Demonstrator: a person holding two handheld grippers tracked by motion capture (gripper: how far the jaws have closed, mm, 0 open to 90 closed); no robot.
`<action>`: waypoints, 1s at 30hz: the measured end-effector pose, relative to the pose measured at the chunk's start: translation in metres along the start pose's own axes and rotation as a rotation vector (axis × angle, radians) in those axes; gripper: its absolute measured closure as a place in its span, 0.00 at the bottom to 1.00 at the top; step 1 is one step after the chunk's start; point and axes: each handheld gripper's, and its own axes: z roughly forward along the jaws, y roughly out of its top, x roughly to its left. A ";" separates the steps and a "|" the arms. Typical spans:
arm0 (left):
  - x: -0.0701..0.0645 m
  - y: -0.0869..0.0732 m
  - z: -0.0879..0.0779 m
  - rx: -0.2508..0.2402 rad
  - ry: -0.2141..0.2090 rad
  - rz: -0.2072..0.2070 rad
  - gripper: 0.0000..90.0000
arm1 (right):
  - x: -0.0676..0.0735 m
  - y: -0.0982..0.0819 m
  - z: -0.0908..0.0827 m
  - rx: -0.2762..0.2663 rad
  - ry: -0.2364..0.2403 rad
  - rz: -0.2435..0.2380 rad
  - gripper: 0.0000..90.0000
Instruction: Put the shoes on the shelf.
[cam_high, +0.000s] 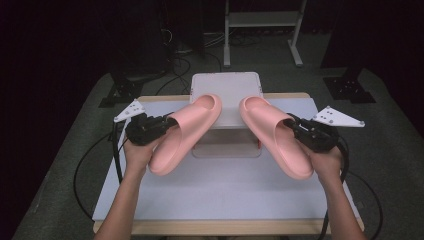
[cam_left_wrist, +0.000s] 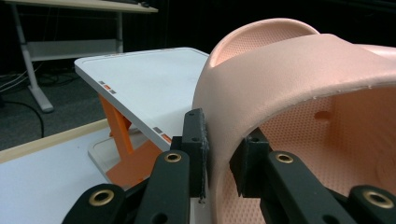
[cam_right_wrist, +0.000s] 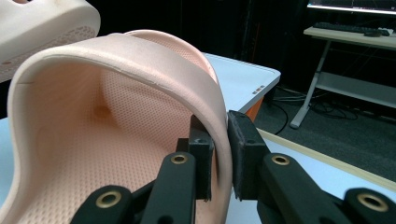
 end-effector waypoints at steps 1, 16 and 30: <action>0.001 0.001 0.002 -0.001 0.001 -0.004 0.86 | -0.001 0.001 0.001 0.003 0.001 0.000 0.89; 0.012 0.014 0.016 0.030 0.029 -0.011 0.85 | -0.009 0.012 0.017 0.011 -0.027 0.010 0.89; 0.027 0.024 0.037 0.052 0.047 -0.026 0.85 | -0.017 0.026 0.034 0.022 -0.030 0.013 0.89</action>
